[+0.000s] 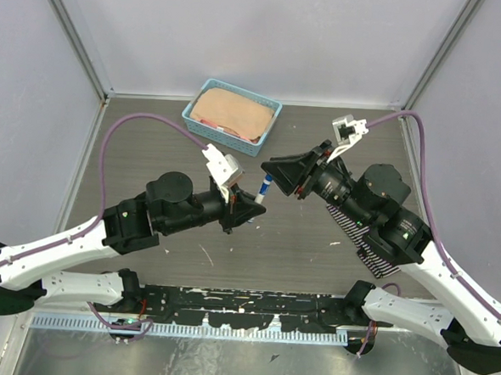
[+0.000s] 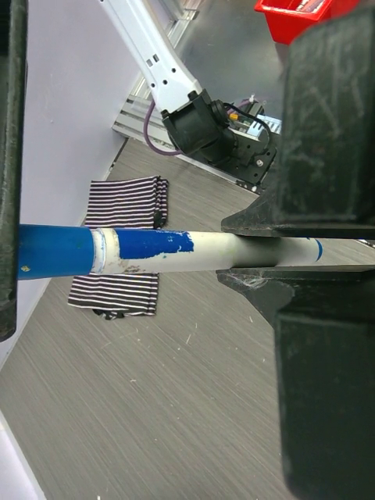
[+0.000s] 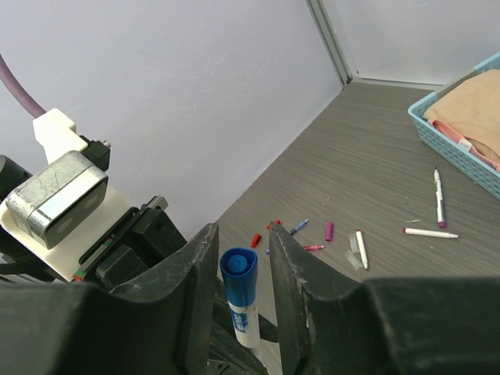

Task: Insert the pens into the pen caps
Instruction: Remove the pen cap from the pen.

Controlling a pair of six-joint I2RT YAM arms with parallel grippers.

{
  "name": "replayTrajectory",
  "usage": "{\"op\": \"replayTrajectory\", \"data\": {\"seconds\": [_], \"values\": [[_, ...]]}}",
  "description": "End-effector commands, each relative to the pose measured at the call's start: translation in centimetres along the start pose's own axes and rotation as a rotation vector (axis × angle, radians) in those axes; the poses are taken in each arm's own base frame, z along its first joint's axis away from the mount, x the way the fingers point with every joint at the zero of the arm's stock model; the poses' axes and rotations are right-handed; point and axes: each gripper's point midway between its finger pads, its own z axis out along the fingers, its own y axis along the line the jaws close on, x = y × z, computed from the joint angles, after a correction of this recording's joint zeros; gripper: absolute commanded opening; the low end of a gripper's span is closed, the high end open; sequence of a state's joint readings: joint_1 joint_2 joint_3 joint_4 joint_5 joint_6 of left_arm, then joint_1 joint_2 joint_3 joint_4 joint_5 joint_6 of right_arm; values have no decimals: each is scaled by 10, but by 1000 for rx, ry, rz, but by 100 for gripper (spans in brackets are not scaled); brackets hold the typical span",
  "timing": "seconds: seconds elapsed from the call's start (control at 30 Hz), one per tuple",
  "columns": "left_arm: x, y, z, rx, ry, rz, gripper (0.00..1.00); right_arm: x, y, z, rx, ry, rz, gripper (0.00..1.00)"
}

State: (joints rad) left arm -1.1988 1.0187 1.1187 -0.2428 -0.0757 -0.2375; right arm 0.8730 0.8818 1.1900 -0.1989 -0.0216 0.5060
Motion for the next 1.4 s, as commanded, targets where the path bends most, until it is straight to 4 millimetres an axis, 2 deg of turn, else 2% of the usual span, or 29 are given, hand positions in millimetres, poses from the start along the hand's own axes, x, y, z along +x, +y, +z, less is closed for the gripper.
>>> {"op": "replayTrajectory", "data": {"seconds": [0.0, 0.13, 0.2, 0.47, 0.67, 0.97, 1.37], "values": [[-22, -3, -3, -1, -56, -11, 0, -10, 9, -2, -36, -21, -16, 34], [-20, -3, -3, -3, -54, -11, 0, -4, 7, 1, -35, 2, -34, 7], [-19, -2, -2, -5, -49, -10, 0, -6, 7, 0, -33, -8, -37, 1], [-11, -6, 2, 18, -21, -7, 0, -40, 12, -17, -18, -129, -66, 1], [-9, -9, 3, 36, -15, -3, 0, -54, 14, -25, -13, -181, -83, 1], [-9, -10, 4, 42, -14, -3, 0, -43, 12, -19, -19, -141, -79, 1], [-9, -15, 4, 69, -15, -2, 0, -41, 13, -15, -26, -132, -77, 1]]}}
